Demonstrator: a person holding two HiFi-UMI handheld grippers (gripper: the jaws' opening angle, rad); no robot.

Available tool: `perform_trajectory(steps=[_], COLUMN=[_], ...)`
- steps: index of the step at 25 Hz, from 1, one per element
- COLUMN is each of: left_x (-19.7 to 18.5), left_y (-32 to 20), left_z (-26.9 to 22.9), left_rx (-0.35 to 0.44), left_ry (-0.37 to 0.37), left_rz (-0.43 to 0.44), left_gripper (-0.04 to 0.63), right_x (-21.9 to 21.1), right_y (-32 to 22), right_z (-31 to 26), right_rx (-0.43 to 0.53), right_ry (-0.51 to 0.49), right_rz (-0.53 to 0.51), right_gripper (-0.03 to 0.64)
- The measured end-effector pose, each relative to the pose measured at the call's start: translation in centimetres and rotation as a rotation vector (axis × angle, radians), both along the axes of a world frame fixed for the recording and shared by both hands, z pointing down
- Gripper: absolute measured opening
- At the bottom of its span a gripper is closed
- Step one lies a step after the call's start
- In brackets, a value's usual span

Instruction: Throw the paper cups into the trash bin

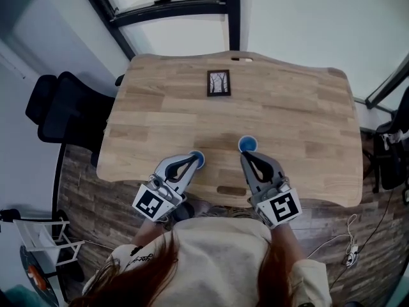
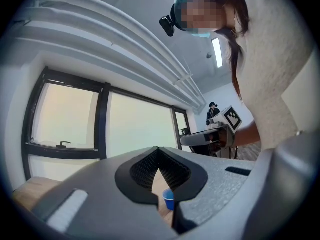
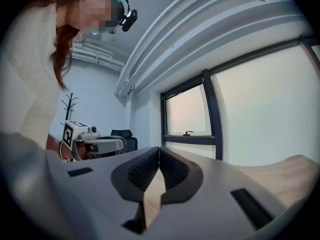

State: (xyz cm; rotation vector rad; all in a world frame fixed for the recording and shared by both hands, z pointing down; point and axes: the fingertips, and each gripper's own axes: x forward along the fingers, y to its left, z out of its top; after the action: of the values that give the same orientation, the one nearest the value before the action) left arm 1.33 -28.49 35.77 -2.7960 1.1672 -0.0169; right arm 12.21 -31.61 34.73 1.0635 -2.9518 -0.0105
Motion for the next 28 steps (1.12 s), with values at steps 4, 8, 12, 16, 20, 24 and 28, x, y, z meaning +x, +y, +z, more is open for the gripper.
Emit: perform_trajectory(steps=[4,8,12,16,20,24,28], left_x=[0.8,0.9,0.8,0.4,0.5,0.6,0.8], left_y=[-0.6,-0.7,-0.7,-0.4,-0.6,-0.7,-0.8], left_z=[-0.4,-0.4,-0.1,0.2,1.4,1.8,2.2], left_rx=[0.008,0.004,-0.006,0.022,-0.032,-0.021,-0.037], left_ry=[-0.004,-0.021,-0.01,-0.005,-0.026,-0.021,-0.021], left_rz=[-0.024,-0.057,-0.09,-0.11,-0.135,-0.137,-0.145], left_gripper=[0.003,0.003,0.003,0.003,0.002,0.003,0.003], right_x=[1.2,1.8,2.2,1.6,1.2,0.9,0.6], right_y=[-0.5,-1.0,-1.6,-1.5,-1.5,-2.0,-2.6], right_z=[0.3,0.7,1.4,3.2,5.7,8.4,11.7], right_rx=[-0.014,-0.027,-0.017,-0.038,-0.054,-0.093,-0.082], right_ry=[-0.004,0.005,0.025,0.063,0.165,0.213,0.275], right_rz=[-0.022,-0.059,-0.088,-0.151,-0.195,-0.227,-0.229], right_gripper=[0.012,0.012,0.012,0.014,0.027,0.117,0.133])
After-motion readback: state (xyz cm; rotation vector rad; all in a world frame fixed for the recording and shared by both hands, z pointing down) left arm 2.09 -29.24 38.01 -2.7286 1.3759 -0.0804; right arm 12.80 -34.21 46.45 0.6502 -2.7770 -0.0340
